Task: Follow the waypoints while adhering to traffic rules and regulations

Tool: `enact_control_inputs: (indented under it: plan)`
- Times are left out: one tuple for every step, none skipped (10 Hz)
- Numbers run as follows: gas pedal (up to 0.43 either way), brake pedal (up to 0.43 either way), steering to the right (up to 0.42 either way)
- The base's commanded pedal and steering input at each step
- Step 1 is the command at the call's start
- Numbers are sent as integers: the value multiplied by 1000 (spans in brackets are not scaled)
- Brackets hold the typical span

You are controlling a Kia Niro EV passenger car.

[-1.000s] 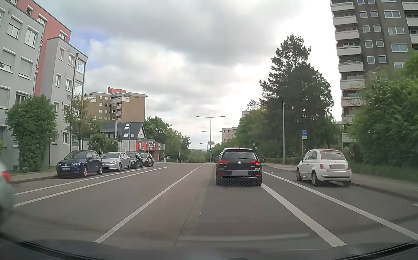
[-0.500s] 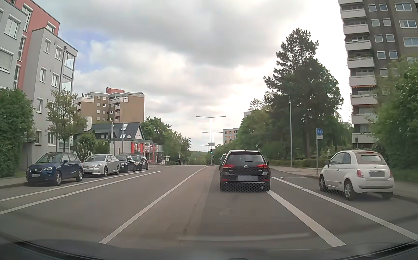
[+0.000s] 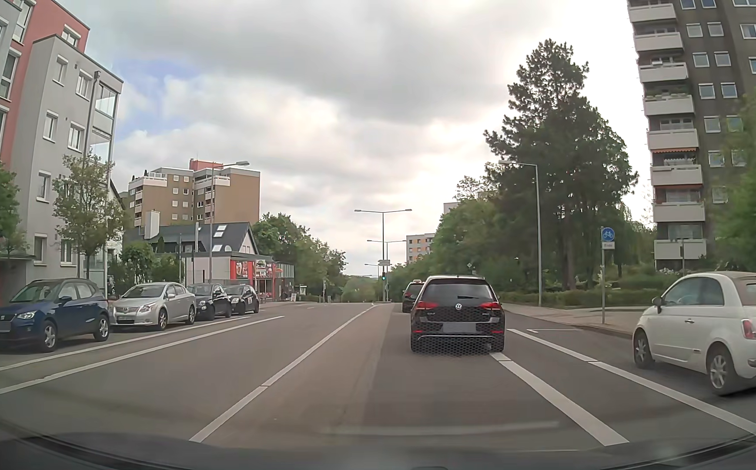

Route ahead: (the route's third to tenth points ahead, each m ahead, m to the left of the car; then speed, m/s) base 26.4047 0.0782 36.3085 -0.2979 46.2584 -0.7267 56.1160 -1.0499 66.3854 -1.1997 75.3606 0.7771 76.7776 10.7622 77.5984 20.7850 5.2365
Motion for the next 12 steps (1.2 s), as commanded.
enact_control_inputs:
  plan:
    - [177,0,2]
    - [177,0,6]
    - [189,0,5]
    - [189,0,4]
    - [209,0,4]
    - [209,0,7]
    - [220,0,8]
    - [228,0,8]
    - [240,0,8]
    - [240,0,8]
    - [240,0,8]
    - [240,0,9]
